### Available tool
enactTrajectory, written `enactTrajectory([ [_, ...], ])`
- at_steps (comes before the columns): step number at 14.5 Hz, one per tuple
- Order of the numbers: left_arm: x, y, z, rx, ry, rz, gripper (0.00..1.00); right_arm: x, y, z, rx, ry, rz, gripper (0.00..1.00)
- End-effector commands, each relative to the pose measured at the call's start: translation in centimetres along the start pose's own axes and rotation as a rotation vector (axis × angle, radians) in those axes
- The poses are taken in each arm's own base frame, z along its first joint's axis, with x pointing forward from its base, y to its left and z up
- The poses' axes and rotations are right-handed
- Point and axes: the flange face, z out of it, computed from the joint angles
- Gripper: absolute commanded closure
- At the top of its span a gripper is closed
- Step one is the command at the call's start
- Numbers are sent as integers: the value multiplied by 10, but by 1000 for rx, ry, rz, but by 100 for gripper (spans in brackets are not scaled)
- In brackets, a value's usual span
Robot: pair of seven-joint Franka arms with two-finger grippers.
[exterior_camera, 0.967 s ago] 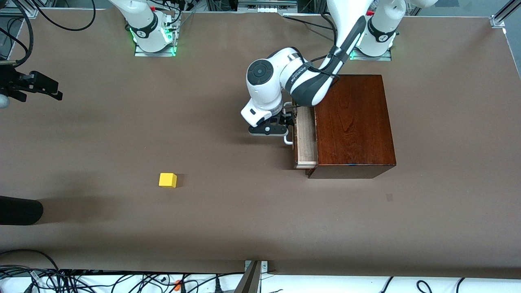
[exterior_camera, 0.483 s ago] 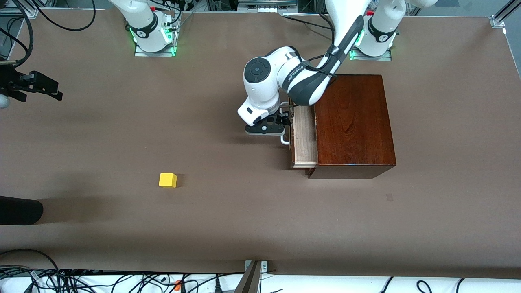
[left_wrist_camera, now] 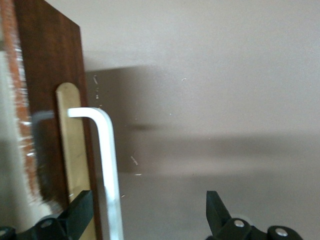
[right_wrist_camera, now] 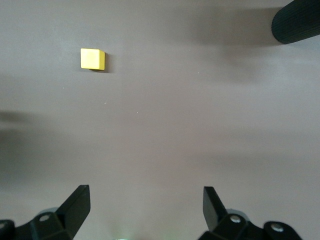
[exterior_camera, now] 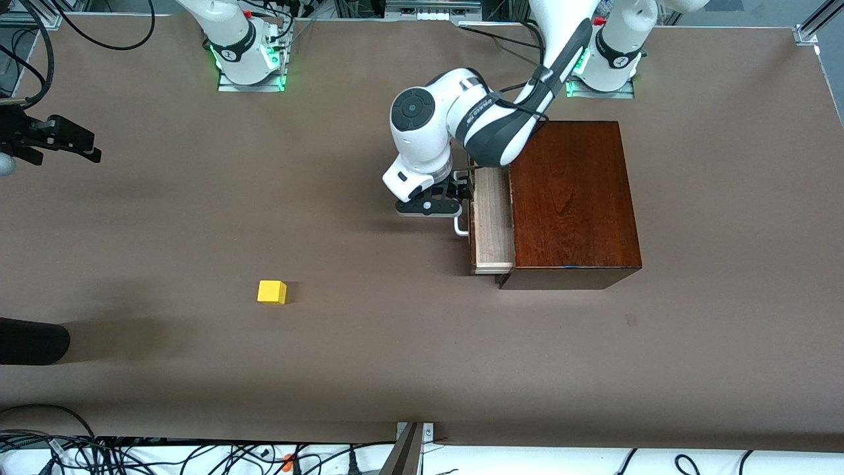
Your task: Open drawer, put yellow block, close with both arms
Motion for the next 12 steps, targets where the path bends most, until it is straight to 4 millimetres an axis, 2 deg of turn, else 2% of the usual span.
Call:
enactTrajectory([
  [1,1,-8,-35,1,-25,-4,0,-6,3,-9,-8,14,-11,0],
  [4,12,-39,-84,3,-33,-36,0,-5,0,-9,-3,15,-5,0],
  [6,30,-83,-114,-1,-42,-29,0,0,-8,-7,7,28,-11,0],
  [7,37,-106,-130,-8,-36,-37,0,7,-15,-13,5,73,-25,0],
  [9,49,-153,-152,-6,-46,-28,0,25,-57,0,-13,100,-74,0],
  [10,58,-182,-160,-8,-50,3,0,36,-70,11,-10,103,-77,0],
  [12,71,-241,-176,-9,-66,54,0,73,-113,26,-10,144,-85,0],
])
